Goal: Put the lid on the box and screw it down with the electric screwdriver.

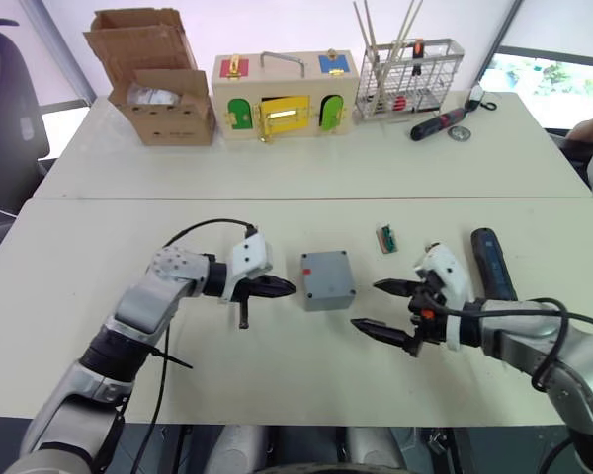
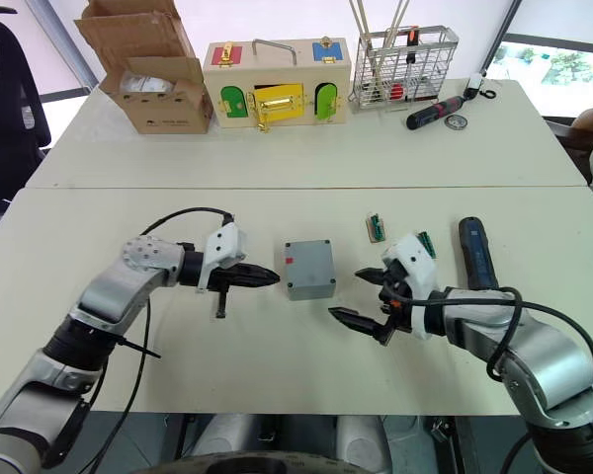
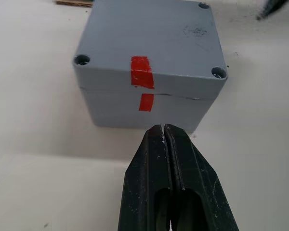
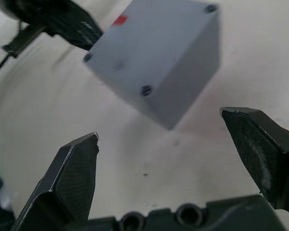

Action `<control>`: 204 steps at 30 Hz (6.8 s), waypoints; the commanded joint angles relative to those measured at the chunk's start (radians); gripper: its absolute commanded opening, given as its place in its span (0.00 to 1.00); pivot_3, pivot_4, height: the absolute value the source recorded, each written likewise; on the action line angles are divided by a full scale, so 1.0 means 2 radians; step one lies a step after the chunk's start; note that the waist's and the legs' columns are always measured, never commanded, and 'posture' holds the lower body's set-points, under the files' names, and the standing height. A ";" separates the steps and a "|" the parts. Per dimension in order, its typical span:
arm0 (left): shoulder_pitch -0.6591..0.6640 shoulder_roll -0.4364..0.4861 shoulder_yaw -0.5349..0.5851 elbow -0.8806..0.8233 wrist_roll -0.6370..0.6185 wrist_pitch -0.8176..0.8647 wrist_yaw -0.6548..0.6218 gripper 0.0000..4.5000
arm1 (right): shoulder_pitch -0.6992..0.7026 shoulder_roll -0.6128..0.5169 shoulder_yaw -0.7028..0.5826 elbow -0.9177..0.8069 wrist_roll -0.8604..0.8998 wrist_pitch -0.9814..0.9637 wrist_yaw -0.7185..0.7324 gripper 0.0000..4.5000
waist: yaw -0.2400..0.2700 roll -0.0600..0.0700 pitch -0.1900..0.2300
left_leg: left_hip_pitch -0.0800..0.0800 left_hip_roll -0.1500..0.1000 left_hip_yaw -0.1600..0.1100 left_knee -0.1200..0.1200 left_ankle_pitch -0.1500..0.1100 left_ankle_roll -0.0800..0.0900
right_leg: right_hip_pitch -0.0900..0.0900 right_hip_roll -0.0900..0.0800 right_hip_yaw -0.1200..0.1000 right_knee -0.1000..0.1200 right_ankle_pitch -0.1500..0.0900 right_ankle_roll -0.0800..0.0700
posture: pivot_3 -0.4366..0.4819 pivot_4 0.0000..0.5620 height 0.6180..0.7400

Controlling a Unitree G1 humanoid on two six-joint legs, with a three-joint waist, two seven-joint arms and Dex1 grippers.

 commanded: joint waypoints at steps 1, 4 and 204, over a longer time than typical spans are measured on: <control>-0.015 -0.007 -0.002 0.017 0.015 -0.025 0.003 0.00 | -0.013 0.010 0.025 -0.002 0.002 -0.012 0.003 1.00 | 0.002 0.000 0.000 | 0.000 0.000 0.000 0.000 0.000 0.000 | 0.000 0.000 0.000 0.000 0.000 0.000 | 0.48 0.27 1.00; -0.019 -0.010 -0.006 0.029 0.024 -0.037 -0.003 0.00 | -0.019 0.021 0.044 0.003 0.001 -0.013 0.000 1.00 | 0.002 0.000 0.000 | 0.000 0.000 0.000 0.000 0.000 0.000 | 0.000 0.000 0.000 0.000 0.000 0.000 | 0.48 0.27 1.00; -0.080 -0.039 -0.049 0.062 0.079 -0.079 -0.030 0.00 | -0.027 0.160 0.077 0.081 -0.194 -0.195 -0.153 0.44 | 0.002 -0.008 -0.016 | 0.016 -0.005 -0.009 -0.003 -0.003 0.005 | 0.019 0.000 0.002 -0.009 -0.001 0.002 | 0.48 0.27 1.00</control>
